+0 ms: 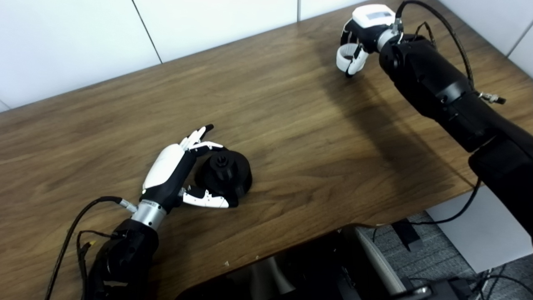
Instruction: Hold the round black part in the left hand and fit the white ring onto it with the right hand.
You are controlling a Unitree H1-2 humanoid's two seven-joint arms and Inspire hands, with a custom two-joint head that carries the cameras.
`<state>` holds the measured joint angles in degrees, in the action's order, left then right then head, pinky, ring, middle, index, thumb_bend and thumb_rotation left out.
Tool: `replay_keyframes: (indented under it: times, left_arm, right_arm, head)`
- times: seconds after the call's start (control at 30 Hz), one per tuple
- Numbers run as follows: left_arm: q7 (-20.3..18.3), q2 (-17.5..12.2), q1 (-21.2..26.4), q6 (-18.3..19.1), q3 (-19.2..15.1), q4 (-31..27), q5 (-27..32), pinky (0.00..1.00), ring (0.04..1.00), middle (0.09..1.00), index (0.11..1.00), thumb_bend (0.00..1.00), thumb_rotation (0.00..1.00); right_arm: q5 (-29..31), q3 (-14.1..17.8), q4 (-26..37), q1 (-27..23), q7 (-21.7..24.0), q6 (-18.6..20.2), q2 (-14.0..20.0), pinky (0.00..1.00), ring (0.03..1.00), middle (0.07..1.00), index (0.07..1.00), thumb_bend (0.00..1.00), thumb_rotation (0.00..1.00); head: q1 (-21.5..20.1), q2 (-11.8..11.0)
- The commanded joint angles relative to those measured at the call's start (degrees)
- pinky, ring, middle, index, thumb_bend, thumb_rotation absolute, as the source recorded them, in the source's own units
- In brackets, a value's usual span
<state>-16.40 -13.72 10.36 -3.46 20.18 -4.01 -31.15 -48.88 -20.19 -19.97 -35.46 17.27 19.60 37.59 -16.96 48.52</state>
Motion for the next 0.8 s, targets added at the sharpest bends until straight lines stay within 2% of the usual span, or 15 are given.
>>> replay_keyframes:
  times: [0.0, 0.23, 0.33, 0.4, 0.47, 0.5, 0.57, 0.63, 0.7, 0.77]
  left_arm:
    - [0.2, -0.4, 1.5, -0.7, -0.1, -1.0, -0.1, 1.00, 1.000, 1.000, 0.635, 1.00, 0.33]
    - [-0.1, -0.4, 1.6, -0.3, -0.1, -1.3, 0.0, 1.00, 1.000, 1.000, 0.634, 1.00, 0.33]
    - [-0.2, -0.4, 1.6, -0.3, -0.2, -1.3, 0.1, 1.00, 1.000, 1.000, 0.633, 1.00, 0.32]
    - [-0.1, -0.5, 1.7, -0.5, -0.1, -1.2, 0.0, 1.00, 1.000, 1.000, 0.632, 1.00, 0.33]
    - [0.0, -0.5, 1.6, -0.6, -0.2, -1.2, 0.0, 1.00, 1.000, 1.000, 0.631, 1.00, 0.33]
    - [0.0, -0.5, 1.6, -0.6, -0.2, -1.2, 0.1, 1.00, 1.000, 1.000, 0.631, 1.00, 0.33]
    - [0.1, -0.5, 1.6, -0.7, -0.2, -1.0, 0.0, 1.00, 1.000, 1.000, 0.631, 1.00, 0.33]
    - [0.1, -0.4, 1.6, -0.7, -0.2, -1.1, 0.1, 1.00, 1.000, 1.000, 0.631, 1.00, 0.33]
    - [-0.1, -0.4, 1.5, -0.6, -0.2, -1.2, 0.2, 1.00, 1.000, 1.000, 0.632, 1.00, 0.33]
    - [-0.2, -0.5, 1.5, -0.3, -0.1, -1.4, 0.1, 1.00, 1.000, 1.000, 0.634, 1.00, 0.33]
  right_arm:
    - [0.1, 0.7, 0.4, -1.4, -1.4, -0.8, 0.0, 1.00, 0.672, 0.644, 0.651, 0.73, 0.17]
    - [0.2, 1.1, 0.7, -1.2, -1.8, -0.7, 0.1, 1.00, 0.647, 0.631, 0.642, 0.74, 0.15]
    - [0.6, 1.4, 1.0, -1.0, -2.2, -0.9, 0.1, 0.88, 0.622, 0.617, 0.636, 0.75, 0.14]
    - [0.5, 1.4, 0.8, -0.9, -2.5, -1.0, 0.1, 0.96, 0.642, 0.616, 0.632, 0.75, 0.13]
    - [0.6, 1.6, 0.8, -0.7, -3.1, -1.2, 0.1, 0.99, 0.642, 0.606, 0.628, 0.75, 0.12]
    - [0.6, 1.7, 0.8, -0.6, -3.3, -1.3, 0.1, 0.99, 0.631, 0.595, 0.623, 0.76, 0.12]
    - [0.8, 2.0, 0.8, -0.4, -3.7, -1.5, 0.1, 0.92, 0.607, 0.576, 0.616, 0.76, 0.11]
    - [1.0, 2.2, 1.0, -0.2, -3.7, -1.5, 0.1, 0.90, 0.603, 0.577, 0.615, 0.76, 0.10]
    - [1.1, 2.4, 1.2, -0.1, -3.7, -1.4, 0.1, 0.90, 0.610, 0.589, 0.619, 0.75, 0.10]
    - [1.1, 2.4, 1.3, 0.0, -3.8, -1.5, 0.3, 0.96, 0.628, 0.586, 0.620, 0.75, 0.09]
  head:
    - [0.0, 0.1]
    - [0.2, 0.0]
    - [0.3, 0.1]
    - [0.3, 0.1]
    - [0.3, 0.1]
    - [0.2, 0.2]
    - [0.2, 0.2]
    - [0.2, 0.2]
    - [0.2, 0.2]
    - [0.2, 0.4]
